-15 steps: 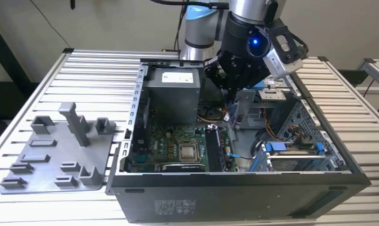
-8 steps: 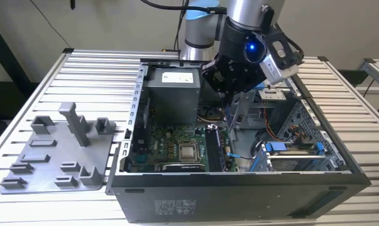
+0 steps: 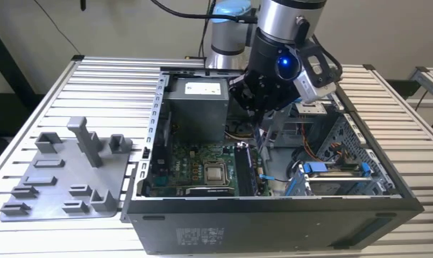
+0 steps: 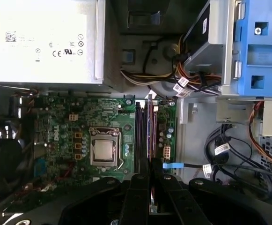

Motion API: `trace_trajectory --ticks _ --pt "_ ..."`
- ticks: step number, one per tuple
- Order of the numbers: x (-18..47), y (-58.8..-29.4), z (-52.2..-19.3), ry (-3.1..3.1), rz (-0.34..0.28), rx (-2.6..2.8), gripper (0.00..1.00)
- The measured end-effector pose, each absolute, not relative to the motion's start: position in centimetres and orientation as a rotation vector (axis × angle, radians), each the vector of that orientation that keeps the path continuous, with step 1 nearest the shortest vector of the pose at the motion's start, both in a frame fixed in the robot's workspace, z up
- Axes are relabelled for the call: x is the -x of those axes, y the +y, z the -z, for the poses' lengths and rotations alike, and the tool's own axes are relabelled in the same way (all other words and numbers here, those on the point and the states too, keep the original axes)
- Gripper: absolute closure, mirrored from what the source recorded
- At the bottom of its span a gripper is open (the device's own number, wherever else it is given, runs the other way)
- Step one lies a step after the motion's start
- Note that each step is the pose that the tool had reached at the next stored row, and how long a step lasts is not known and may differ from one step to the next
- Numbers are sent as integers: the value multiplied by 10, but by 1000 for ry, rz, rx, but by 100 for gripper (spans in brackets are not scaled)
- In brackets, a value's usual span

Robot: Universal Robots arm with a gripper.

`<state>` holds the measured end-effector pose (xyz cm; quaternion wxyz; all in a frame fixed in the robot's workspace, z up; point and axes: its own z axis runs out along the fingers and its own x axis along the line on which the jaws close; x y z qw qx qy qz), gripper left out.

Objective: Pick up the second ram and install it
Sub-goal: 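Insert the second ram into the second slot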

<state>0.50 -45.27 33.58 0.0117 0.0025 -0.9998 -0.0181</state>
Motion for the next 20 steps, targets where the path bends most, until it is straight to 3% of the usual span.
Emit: trace_trajectory --ticks 20 --pt "-5 -455 -317 -3099 61 -7 86"
